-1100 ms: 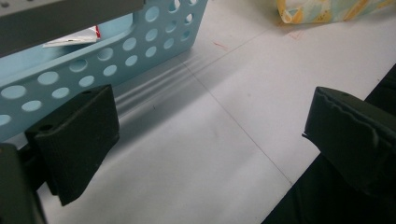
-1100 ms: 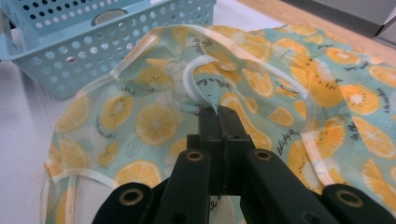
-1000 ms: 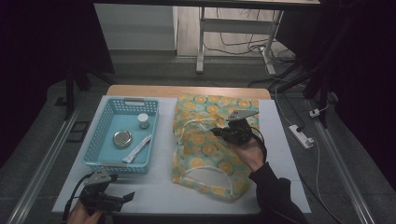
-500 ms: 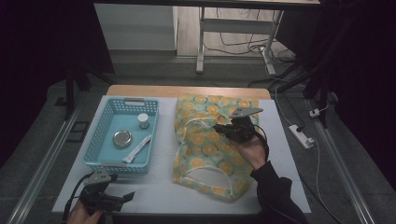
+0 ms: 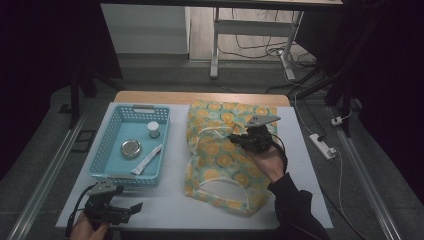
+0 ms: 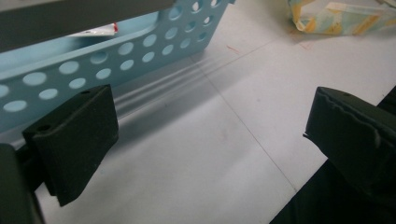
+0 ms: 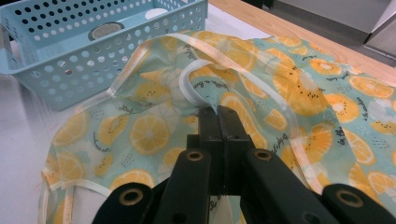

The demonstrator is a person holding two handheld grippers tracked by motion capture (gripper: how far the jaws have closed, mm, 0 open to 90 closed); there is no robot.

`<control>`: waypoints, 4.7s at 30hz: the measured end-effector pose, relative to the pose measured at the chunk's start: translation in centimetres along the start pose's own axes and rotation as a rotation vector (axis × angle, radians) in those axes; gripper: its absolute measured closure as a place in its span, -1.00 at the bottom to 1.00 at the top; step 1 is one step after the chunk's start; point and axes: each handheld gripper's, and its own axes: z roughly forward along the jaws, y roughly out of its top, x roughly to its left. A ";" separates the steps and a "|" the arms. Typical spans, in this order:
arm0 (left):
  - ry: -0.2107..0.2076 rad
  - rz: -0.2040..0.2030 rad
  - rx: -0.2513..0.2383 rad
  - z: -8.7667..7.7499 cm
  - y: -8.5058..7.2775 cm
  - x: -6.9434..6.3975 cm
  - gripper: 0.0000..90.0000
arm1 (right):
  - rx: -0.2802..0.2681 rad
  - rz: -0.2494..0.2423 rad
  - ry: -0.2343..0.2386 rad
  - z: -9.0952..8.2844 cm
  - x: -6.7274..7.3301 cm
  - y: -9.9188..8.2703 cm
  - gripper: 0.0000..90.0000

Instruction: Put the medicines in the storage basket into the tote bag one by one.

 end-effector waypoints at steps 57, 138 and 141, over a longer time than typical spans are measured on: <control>0.015 0.005 -0.102 -3.7 3.4 0.9 -0.96 | -0.007 -0.008 0.008 -0.2 -0.1 0.1 1.00; 0.118 -0.016 0.134 6.8 14.6 12.4 -0.98 | -0.005 -0.029 0.037 0.0 -0.1 0.1 1.00; 0.124 -0.027 0.163 7.4 14.7 12.6 -0.98 | -0.008 -0.033 0.040 0.0 -0.1 0.2 1.00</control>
